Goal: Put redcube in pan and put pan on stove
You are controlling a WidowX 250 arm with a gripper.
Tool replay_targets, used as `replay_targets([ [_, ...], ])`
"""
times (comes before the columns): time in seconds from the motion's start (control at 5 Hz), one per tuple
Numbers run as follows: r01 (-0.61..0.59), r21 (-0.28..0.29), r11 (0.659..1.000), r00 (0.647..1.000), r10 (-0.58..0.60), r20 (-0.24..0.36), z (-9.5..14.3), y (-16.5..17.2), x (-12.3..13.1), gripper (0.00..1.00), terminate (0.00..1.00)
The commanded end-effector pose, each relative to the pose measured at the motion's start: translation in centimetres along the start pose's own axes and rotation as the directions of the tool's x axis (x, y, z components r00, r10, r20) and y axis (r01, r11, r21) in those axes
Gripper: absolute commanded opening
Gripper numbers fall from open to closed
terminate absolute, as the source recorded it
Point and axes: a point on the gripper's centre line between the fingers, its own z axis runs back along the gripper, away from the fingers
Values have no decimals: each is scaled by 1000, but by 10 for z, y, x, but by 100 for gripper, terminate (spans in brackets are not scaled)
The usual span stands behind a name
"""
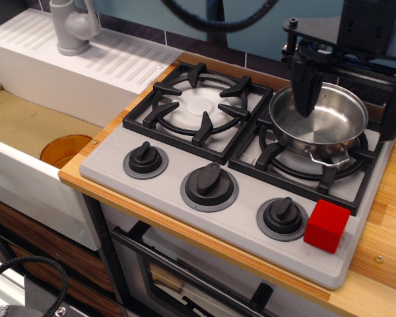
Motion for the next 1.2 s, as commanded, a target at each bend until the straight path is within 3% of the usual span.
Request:
replay_targets([
  [0.0,0,0,1000,1000,0,0,0,0,0,100,0],
  [0.6,-7,-6,1000,994,8,109,-55,-9,1,100,0],
  [1.0,-4,-5,1000,989,5,148,-75,-9,0,100,0],
])
